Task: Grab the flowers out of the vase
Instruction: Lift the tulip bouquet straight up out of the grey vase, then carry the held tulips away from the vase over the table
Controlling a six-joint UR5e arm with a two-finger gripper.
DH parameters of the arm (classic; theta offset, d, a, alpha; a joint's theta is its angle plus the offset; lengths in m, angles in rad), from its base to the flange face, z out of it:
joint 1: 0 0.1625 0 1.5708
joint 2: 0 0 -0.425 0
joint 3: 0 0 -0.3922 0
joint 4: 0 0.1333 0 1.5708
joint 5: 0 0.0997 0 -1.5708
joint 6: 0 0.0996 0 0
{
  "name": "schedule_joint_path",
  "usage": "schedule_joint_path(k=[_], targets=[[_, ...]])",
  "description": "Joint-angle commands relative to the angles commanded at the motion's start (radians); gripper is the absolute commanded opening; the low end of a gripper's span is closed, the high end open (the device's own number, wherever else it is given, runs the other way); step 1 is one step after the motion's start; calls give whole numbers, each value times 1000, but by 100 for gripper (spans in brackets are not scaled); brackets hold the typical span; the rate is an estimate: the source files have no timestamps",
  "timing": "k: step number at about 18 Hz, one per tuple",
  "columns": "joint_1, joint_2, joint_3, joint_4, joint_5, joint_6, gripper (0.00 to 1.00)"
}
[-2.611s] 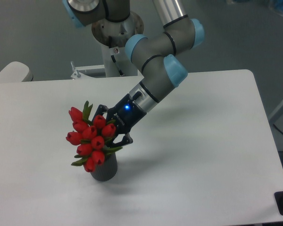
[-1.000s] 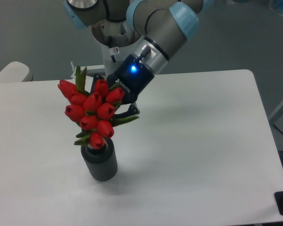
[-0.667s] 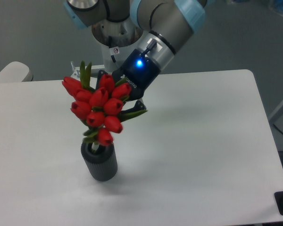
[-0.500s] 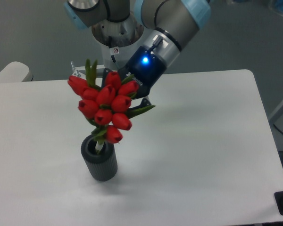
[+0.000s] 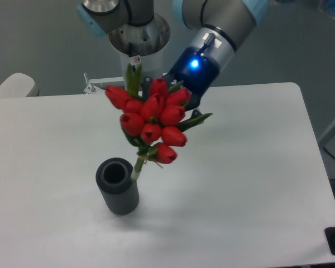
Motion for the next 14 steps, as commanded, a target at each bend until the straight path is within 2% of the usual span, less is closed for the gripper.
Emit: schedule_joint_path(k=[4,12,14], targets=[[18,-78,43,3,11,23,25],[68,-238,167,5,75,89,25],[75,-256,176,8,84,95,25]])
